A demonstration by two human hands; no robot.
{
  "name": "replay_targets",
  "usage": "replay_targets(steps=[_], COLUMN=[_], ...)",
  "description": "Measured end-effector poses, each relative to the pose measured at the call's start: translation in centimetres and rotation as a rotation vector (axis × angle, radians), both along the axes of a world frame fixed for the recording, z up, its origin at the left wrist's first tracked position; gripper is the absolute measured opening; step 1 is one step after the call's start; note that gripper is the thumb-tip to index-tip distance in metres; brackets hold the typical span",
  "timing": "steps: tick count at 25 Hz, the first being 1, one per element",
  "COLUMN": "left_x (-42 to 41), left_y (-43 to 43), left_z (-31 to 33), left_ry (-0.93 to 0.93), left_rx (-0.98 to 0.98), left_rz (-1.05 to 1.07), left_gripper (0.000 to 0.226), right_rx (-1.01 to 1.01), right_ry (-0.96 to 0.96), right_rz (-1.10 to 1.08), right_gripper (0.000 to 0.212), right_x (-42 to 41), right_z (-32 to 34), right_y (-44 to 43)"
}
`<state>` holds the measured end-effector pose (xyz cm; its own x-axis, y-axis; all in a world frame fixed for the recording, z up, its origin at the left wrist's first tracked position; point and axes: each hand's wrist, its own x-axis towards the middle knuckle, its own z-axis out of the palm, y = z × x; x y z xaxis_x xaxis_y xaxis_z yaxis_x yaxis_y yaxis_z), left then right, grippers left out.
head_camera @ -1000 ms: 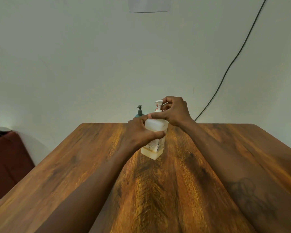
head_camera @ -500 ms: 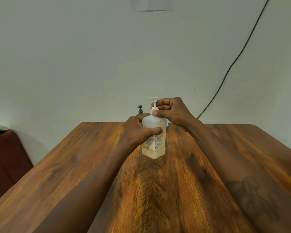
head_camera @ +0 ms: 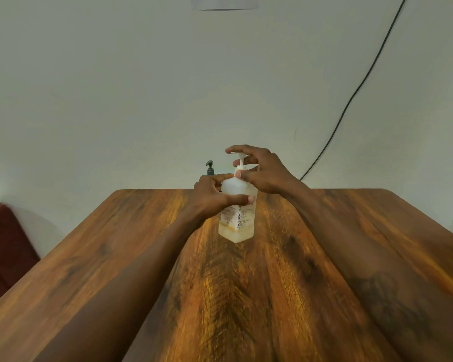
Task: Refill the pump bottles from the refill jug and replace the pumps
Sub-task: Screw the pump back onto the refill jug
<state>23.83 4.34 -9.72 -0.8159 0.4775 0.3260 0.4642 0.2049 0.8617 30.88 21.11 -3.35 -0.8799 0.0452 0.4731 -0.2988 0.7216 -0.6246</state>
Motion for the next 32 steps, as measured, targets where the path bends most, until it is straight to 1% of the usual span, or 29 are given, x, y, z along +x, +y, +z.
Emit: replay_targets(steps=[1,3,6,8,10,12,14,15,16,18,19,20,23,25,27,29,30,32], left_x=[-0.5,-1.7,-3.4,-5.0,-6.7,-8.6,-9.5,-9.7,-9.6,-9.0,-8.9,-9.1,-10.3,-11.7,-13.1,-13.8,-14.2,-14.2], left_y=[0.5,1.6,3.7,5.4,6.9,8.3,9.8,10.6,11.6,13.5,14.6,15.6,19.0,21.6,24.6,27.3,29.8,31.6], left_z=[0.0,0.1,0.5,0.6,0.7,1.3,2.4,3.0,3.8,5.5,6.1,6.7,8.7,10.0,10.8,10.9,10.8,9.8], left_ry=[-0.031,-0.076,-0.079,-0.088,-0.133,-0.214,-0.231,-0.189,-0.131,-0.014,0.021,0.018,-0.162,-0.217,-0.171,-0.047,0.009,0.097], left_rx=[0.003,0.021,0.031,0.042,0.07,0.107,0.116,0.104,0.075,0.002,-0.015,-0.02,-0.001,-0.102,-0.241,-0.356,-0.396,-0.421], left_rz=[-0.038,-0.084,-0.117,-0.144,-0.221,-0.29,-0.242,-0.171,-0.098,0.002,0.004,-0.016,-0.13,-0.187,-0.241,-0.271,-0.259,-0.211], left_gripper=[0.076,0.079,0.07,0.054,0.042,0.039,0.037,0.036,0.042,0.062,0.068,0.068,0.055,0.047,0.045,0.05,0.053,0.058], right_rx=[0.005,-0.072,-0.153,-0.152,-0.159,-0.202,-0.247,-0.23,-0.188,-0.107,-0.102,-0.109,-0.122,-0.114,-0.14,-0.196,-0.223,-0.231], right_ry=[0.009,0.001,-0.035,-0.034,-0.024,-0.004,0.011,0.034,0.056,0.083,0.088,0.081,0.029,0.004,-0.006,0.003,0.003,0.027], right_rz=[0.006,0.015,0.012,0.002,-0.002,-0.005,-0.061,-0.125,-0.21,-0.4,-0.448,-0.457,-0.382,-0.375,-0.383,-0.386,-0.403,-0.407], right_gripper=[0.051,0.039,0.033,0.034,0.036,0.043,0.053,0.058,0.062,0.07,0.071,0.067,0.053,0.049,0.049,0.049,0.05,0.048], right_x=[-0.3,-1.2,-2.8,-4.4,-5.8,-6.9,-7.5,-7.9,-8.4,-9.0,-9.2,-9.2,-9.1,-9.2,-9.7,-10.2,-10.4,-10.5], right_z=[0.5,1.3,1.5,1.7,2.0,2.4,2.8,3.0,3.4,4.4,5.0,5.7,7.8,8.4,8.1,7.2,7.0,5.7], right_y=[0.5,1.9,4.4,5.7,6.7,7.9,9.0,9.6,10.1,11.3,12.2,13.3,17.2,19.9,22.7,24.9,27.1,28.7])
